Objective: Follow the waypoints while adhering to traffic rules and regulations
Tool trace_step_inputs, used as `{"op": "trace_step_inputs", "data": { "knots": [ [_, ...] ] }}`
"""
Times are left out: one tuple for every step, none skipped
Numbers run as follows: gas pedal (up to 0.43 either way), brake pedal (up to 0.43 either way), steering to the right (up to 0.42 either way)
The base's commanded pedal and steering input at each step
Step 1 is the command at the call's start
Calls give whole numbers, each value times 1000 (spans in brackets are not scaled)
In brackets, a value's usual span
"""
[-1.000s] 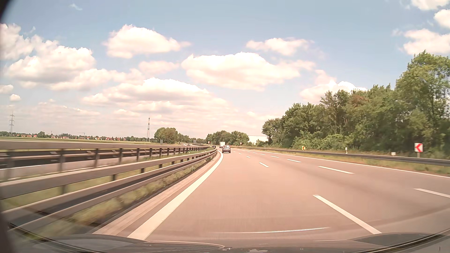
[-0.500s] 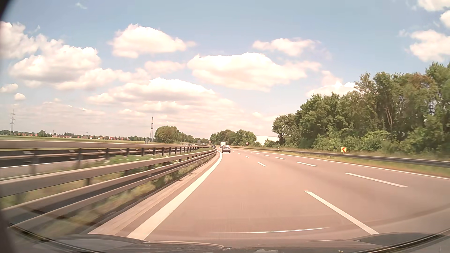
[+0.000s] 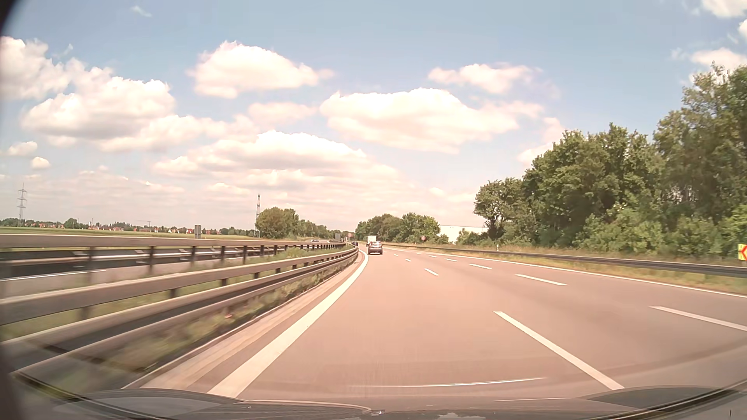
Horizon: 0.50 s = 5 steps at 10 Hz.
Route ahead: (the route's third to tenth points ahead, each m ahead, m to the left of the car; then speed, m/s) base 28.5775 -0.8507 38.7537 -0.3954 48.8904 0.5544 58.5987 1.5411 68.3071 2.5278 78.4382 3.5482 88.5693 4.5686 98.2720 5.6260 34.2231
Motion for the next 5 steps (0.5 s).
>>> {"op": "trace_step_inputs", "data": {
  "knots": [
    [339,12,-10],
    [339,12,-10],
    [339,12,-10],
    [339,12,-10],
    [339,12,-10]
  ]
}}
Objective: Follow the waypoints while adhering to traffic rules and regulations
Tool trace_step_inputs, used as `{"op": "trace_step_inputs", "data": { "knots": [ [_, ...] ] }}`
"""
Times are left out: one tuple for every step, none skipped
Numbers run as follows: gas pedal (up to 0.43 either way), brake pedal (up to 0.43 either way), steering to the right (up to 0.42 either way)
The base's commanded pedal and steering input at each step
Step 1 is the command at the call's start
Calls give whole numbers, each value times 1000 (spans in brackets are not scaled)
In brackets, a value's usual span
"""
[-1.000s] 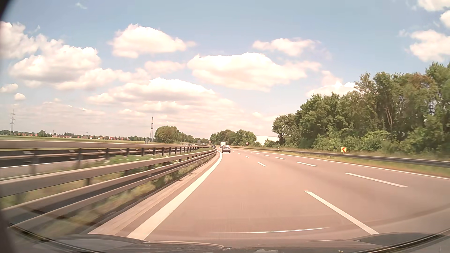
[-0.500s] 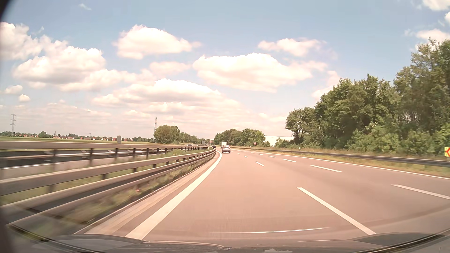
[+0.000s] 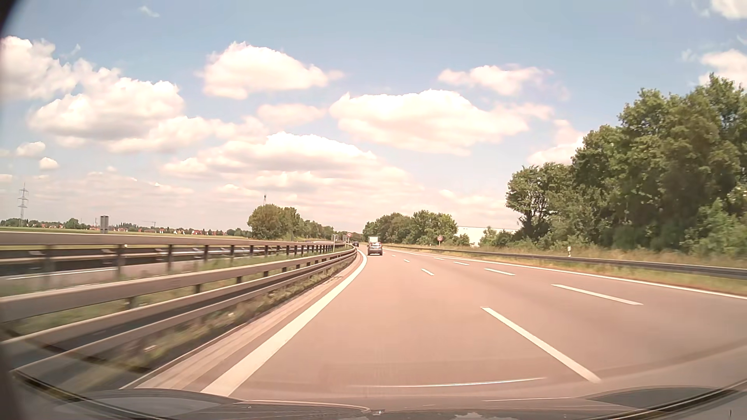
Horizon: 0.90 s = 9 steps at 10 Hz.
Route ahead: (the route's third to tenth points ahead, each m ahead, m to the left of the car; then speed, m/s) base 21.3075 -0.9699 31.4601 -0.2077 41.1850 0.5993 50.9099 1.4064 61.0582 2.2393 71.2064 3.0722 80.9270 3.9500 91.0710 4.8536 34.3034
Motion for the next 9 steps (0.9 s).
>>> {"op": "trace_step_inputs", "data": {
  "knots": [
    [339,12,-11],
    [339,6,-11],
    [339,12,-11],
    [339,12,-11],
    [319,12,-11],
    [248,6,-11],
    [220,12,-11],
    [220,6,-11],
    [220,12,-11]
  ]
}}
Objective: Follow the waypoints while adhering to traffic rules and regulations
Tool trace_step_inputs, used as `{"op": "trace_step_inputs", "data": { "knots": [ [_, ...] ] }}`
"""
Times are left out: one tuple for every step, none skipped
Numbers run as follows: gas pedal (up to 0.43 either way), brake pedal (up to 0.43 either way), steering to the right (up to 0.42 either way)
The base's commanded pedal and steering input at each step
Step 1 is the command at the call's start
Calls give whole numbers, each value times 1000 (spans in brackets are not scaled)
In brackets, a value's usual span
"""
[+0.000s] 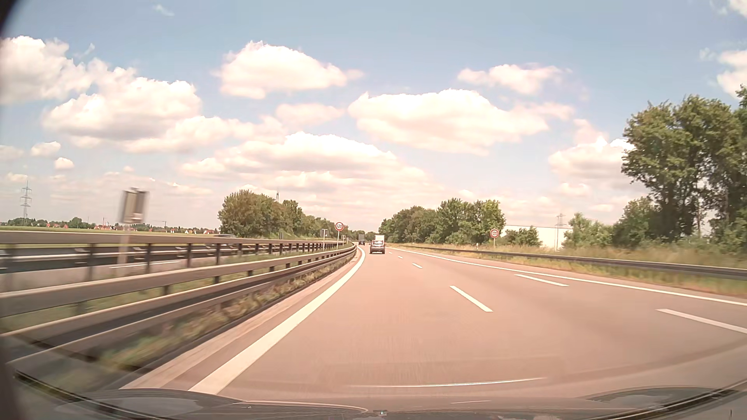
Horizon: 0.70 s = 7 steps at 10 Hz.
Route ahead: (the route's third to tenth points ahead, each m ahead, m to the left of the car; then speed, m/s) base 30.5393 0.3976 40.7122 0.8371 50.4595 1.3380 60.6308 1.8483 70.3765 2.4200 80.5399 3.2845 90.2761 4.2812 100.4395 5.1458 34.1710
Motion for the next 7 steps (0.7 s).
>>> {"op": "trace_step_inputs", "data": {
  "knots": [
    [220,6,-11],
    [220,12,-11],
    [220,12,-11],
    [220,12,-11],
    [197,12,-11],
    [157,12,-11],
    [157,6,-10]
  ]
}}
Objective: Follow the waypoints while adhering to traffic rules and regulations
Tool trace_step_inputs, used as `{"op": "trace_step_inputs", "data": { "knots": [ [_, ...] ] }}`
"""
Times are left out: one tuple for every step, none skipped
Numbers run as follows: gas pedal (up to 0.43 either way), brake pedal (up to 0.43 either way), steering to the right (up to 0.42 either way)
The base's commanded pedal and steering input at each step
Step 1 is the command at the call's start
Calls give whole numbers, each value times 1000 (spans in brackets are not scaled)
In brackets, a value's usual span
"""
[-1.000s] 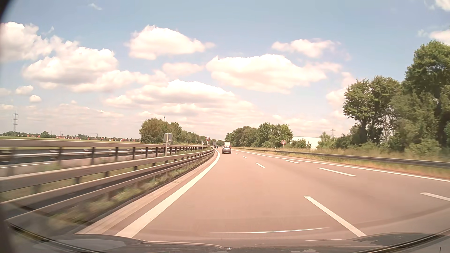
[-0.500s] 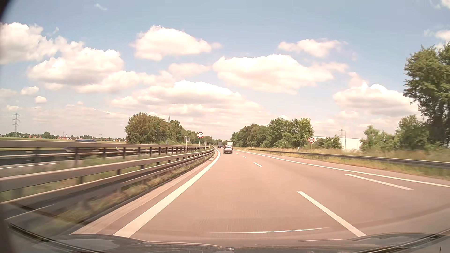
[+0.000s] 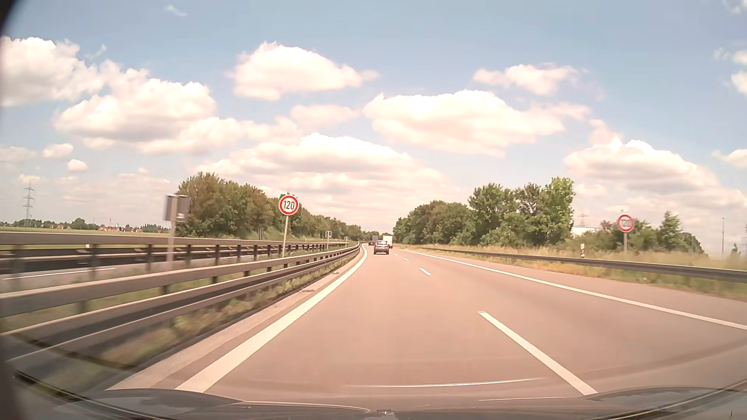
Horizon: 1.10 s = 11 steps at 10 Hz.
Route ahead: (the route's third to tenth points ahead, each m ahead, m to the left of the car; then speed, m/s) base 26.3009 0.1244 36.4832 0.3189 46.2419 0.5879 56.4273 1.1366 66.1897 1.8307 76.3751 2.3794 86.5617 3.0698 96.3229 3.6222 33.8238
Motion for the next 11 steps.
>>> {"op": "trace_step_inputs", "data": {
  "knots": [
    [157,12,-9],
    [157,12,-9],
    [157,12,-9],
    [157,12,-9],
    [157,12,-9],
    [157,6,-9],
    [169,6,-9],
    [169,12,-9],
    [197,12,-9],
    [209,12,-9],
    [209,12,-9]
  ]
}}
